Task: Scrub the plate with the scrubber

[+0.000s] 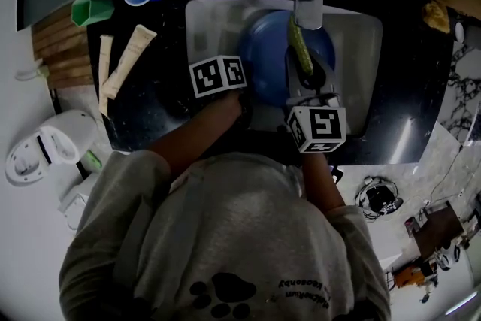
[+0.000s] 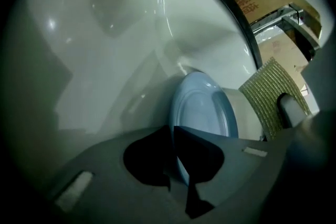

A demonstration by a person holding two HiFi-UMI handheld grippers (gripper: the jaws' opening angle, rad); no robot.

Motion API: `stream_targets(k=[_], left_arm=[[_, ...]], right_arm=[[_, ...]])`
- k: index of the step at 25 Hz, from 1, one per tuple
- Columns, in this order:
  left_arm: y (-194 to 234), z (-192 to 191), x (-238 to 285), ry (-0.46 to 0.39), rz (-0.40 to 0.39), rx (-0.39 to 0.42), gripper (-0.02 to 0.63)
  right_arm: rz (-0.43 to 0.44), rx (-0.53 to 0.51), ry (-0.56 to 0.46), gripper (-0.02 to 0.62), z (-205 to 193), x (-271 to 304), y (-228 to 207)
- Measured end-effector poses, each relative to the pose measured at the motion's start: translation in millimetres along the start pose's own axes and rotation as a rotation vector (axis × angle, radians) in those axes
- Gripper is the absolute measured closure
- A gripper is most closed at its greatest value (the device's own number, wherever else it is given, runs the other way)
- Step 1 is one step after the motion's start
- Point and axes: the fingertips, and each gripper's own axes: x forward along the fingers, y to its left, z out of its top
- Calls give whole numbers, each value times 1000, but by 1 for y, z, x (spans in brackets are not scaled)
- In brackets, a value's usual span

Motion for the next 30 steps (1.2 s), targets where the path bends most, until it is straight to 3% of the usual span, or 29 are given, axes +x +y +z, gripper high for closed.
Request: stream_targets(k=[3, 9, 21, 26, 30], left_arm=[[-7, -2, -5, -16, -65, -28, 588], [-35, 8, -29, -106, -126, 108, 588], [-52, 8, -99, -257, -213, 107, 588], [-46, 9, -125, -311, -227, 101, 586], [-42, 9, -144, -359, -219, 128, 586]], right_arm=[[-7, -9, -8, 525, 3, -10, 1], [-22, -41, -33, 525, 13, -32, 2], [-2, -134, -44, 525, 35, -71, 22], [69, -283, -28, 525, 46, -71, 55], [120, -529, 16, 525, 59, -68, 87]])
